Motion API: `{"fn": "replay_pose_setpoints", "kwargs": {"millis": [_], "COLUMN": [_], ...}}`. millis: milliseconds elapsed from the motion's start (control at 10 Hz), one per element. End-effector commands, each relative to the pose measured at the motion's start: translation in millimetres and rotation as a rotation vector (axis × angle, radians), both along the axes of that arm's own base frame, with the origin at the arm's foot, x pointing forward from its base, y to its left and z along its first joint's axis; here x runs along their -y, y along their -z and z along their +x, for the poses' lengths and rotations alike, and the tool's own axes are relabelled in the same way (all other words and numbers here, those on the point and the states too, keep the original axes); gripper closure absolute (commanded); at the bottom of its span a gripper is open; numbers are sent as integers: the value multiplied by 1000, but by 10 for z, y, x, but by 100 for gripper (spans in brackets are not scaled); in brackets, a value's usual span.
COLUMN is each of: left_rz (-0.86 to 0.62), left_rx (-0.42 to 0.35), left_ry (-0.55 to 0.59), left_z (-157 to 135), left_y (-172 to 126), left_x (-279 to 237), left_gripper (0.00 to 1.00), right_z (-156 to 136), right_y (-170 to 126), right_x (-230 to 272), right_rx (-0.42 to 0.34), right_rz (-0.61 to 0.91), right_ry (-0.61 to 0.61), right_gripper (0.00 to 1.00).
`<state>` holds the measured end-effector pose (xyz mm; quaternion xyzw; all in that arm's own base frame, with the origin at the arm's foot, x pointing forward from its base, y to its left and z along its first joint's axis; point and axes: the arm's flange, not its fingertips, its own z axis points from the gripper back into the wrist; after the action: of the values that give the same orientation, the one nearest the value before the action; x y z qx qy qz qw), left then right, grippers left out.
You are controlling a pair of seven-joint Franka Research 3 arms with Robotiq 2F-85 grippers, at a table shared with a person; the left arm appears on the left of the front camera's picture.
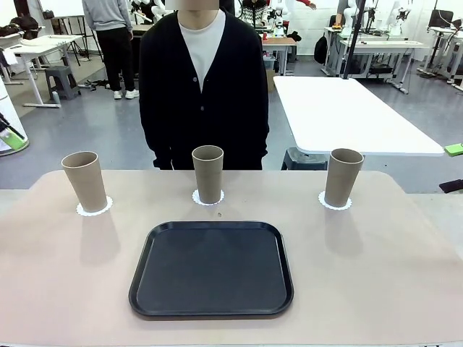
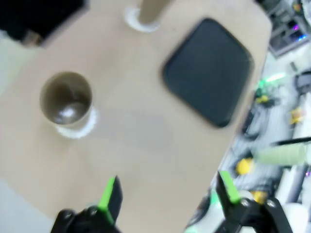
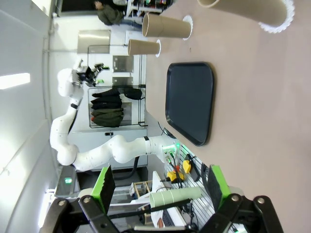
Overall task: Place coasters on the table and set cups on them.
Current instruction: Take one Reusable plastic cup from the Flat Tray and place it on a coaster set by the human.
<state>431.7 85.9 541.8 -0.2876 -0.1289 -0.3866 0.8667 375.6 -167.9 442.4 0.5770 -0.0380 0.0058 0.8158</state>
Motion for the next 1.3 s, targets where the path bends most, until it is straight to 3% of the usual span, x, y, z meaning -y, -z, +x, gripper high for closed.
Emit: {"fn": "replay_pose_setpoints", "kwargs": {"millis": [0, 200, 400, 700, 1000, 1200], "left_rz": [-529, -780, -953, -1069, -951, -890], "left_rx": [-323, -524, -559, -489, -345, -319], "left_ry": [-215, -213, -244, -389, -507, -527], "left_z": [-32, -20, -55, -169, -278, -334], "left_y": [285, 811, 1167, 1405, 1227, 1103], "left_x": [-468, -983, -1417, -2090, -2356, -2421], "left_gripper": [0, 0, 0, 0, 0, 0], "right_z": [7, 7, 7, 7, 7, 7], "right_y": [-4, -4, -4, -4, -4, -4], "right_x": [-2, -2, -2, -2, -2, -2], "right_rx": [8, 8, 8, 8, 8, 8], "right_rz": [-1, -1, -1, -1, -1, -1], "right_ry": [-4, -4, -4, -4, -4, -4], "right_gripper": [0, 0, 0, 0, 0, 0]}}
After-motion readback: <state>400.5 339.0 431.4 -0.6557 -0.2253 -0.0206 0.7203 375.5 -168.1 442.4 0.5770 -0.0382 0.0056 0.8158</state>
